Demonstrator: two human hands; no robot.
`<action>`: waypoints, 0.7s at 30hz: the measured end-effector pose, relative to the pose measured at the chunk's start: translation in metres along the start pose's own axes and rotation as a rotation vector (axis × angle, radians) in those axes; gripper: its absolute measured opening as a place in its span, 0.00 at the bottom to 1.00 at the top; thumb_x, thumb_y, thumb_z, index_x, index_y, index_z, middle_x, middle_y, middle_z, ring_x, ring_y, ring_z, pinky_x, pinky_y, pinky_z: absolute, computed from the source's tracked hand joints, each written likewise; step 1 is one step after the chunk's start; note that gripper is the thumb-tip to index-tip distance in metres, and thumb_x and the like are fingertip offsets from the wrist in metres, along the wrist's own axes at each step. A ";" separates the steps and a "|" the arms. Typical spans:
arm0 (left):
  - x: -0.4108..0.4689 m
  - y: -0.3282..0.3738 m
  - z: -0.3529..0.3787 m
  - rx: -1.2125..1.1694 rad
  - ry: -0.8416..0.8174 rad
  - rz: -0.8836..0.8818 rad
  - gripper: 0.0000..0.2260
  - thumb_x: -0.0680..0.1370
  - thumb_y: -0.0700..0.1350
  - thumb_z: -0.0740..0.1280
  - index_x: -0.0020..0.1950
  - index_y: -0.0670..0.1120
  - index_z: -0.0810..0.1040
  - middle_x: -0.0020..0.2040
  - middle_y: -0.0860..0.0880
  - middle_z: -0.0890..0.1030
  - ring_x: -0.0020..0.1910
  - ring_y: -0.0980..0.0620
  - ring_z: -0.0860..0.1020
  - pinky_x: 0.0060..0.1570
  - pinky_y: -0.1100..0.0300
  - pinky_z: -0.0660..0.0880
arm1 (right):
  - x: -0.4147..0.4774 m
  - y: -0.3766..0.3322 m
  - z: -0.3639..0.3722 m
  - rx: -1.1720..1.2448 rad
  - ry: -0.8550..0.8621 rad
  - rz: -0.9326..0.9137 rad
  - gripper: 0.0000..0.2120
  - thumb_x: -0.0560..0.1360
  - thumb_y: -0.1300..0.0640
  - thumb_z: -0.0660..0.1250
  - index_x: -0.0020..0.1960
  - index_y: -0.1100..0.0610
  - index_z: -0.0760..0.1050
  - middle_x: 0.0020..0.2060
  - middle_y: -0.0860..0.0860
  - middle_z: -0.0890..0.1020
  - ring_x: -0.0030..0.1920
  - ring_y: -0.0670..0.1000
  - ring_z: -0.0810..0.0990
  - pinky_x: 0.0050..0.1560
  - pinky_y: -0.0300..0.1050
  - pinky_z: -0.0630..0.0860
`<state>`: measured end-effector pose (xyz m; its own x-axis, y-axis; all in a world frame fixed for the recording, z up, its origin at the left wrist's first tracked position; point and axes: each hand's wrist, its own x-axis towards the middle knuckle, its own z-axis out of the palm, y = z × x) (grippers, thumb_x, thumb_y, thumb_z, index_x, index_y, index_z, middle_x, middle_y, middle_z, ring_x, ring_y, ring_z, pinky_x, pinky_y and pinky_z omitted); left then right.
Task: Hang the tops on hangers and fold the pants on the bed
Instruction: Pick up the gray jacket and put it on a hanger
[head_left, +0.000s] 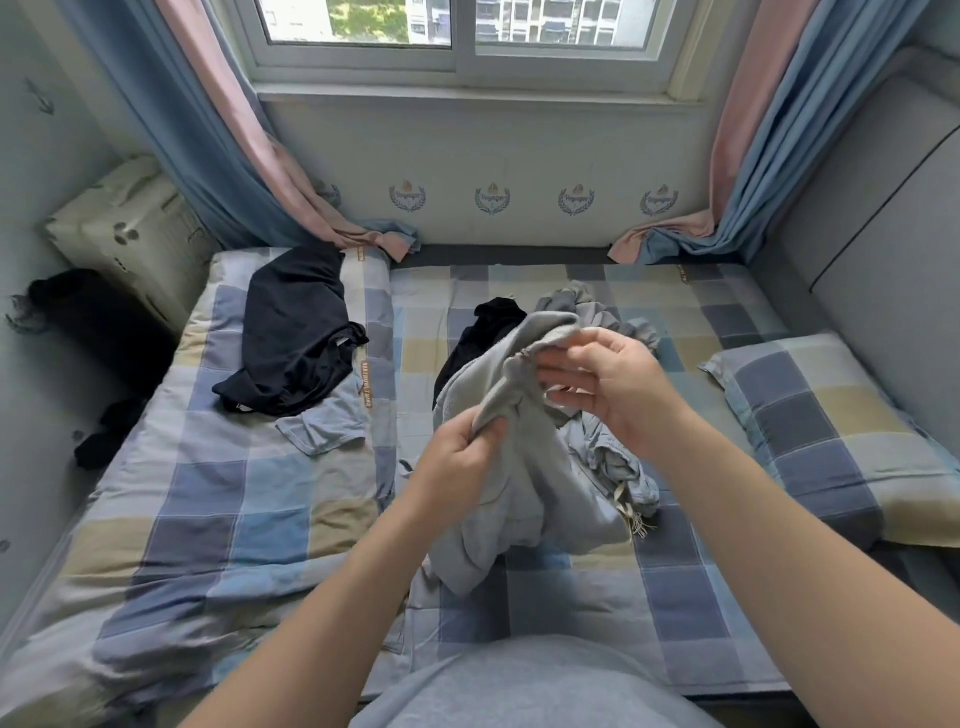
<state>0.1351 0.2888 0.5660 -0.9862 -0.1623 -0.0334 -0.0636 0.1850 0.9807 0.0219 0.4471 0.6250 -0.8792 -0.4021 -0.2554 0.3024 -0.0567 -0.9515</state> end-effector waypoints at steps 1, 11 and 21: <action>0.001 0.004 -0.002 -0.025 0.020 -0.004 0.14 0.84 0.43 0.61 0.38 0.46 0.69 0.30 0.59 0.66 0.29 0.58 0.63 0.30 0.64 0.61 | -0.001 0.005 -0.003 -0.022 -0.030 0.019 0.09 0.82 0.66 0.59 0.50 0.59 0.77 0.47 0.57 0.87 0.47 0.56 0.87 0.43 0.48 0.84; 0.010 0.059 -0.028 -0.445 0.106 -0.027 0.13 0.83 0.47 0.64 0.40 0.52 0.82 0.38 0.51 0.81 0.40 0.55 0.79 0.43 0.60 0.77 | -0.030 0.070 -0.004 -0.432 -0.297 0.050 0.22 0.74 0.62 0.74 0.65 0.49 0.74 0.60 0.49 0.82 0.61 0.48 0.80 0.60 0.45 0.79; 0.009 0.078 -0.056 -0.536 0.358 -0.067 0.09 0.84 0.47 0.62 0.52 0.43 0.78 0.41 0.48 0.84 0.41 0.53 0.83 0.40 0.59 0.81 | -0.008 0.122 -0.042 -0.896 -0.050 0.155 0.10 0.79 0.53 0.68 0.43 0.58 0.78 0.38 0.51 0.81 0.42 0.51 0.78 0.42 0.48 0.73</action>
<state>0.1298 0.2474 0.6532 -0.8648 -0.4869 -0.1225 0.0530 -0.3311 0.9421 0.0506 0.4819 0.5034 -0.8293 -0.3863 -0.4038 -0.0019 0.7245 -0.6893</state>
